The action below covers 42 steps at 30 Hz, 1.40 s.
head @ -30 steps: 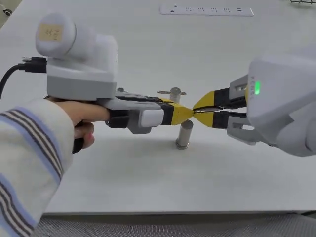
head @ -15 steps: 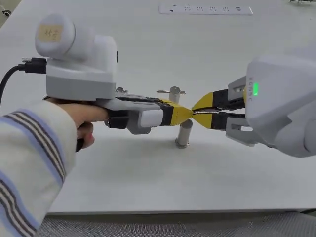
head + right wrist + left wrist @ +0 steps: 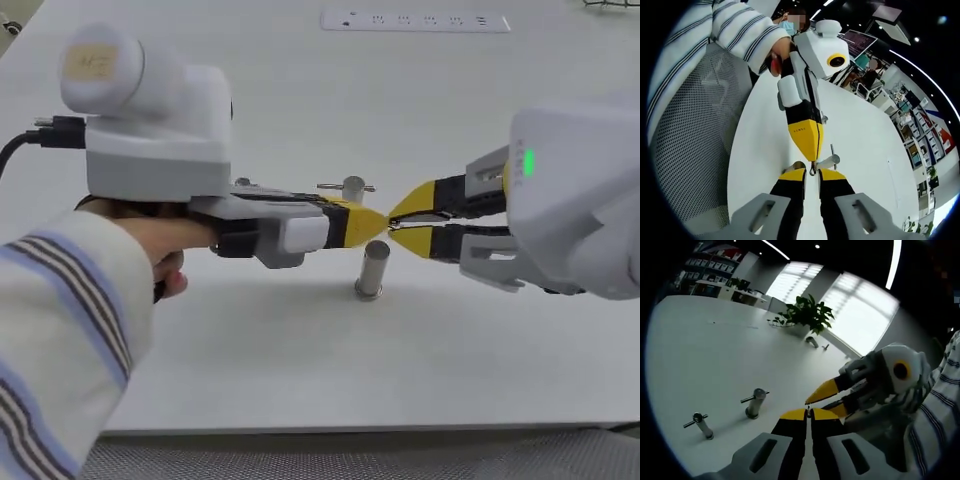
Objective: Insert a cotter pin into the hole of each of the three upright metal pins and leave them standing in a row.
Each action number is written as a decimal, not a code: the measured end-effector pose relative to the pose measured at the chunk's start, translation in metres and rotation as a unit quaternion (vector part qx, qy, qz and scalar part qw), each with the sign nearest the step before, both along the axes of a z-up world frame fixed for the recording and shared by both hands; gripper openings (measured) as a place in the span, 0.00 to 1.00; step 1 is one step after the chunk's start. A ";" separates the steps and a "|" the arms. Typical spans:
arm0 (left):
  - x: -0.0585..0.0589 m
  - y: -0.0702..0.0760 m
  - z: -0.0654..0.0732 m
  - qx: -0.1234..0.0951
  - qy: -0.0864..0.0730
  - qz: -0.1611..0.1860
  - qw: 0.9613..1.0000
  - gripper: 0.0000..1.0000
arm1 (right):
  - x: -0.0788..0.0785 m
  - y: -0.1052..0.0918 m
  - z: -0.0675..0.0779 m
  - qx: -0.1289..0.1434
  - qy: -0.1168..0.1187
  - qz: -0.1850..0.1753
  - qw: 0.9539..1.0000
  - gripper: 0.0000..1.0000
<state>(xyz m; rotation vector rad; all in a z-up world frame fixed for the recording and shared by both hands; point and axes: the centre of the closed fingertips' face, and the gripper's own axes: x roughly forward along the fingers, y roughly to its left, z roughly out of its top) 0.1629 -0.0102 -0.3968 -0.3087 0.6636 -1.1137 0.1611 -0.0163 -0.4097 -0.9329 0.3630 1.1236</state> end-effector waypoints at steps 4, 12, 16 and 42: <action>0.002 0.005 0.000 0.015 -0.020 -0.003 1.000 0.00 | -0.001 -0.006 -0.008 0.022 0.037 -0.022 0.999 0.13; -0.005 0.006 0.007 0.016 -0.066 -0.031 0.997 0.00 | -0.002 -0.005 -0.003 0.086 0.098 -0.050 0.990 0.17; -0.009 0.003 0.011 0.023 -0.100 -0.056 0.993 0.00 | -0.004 0.000 0.003 0.114 0.115 -0.050 0.986 0.17; -0.032 -0.004 0.007 0.111 -0.223 -0.196 0.948 0.00 | -0.022 0.007 0.000 0.112 0.162 -0.014 0.980 0.00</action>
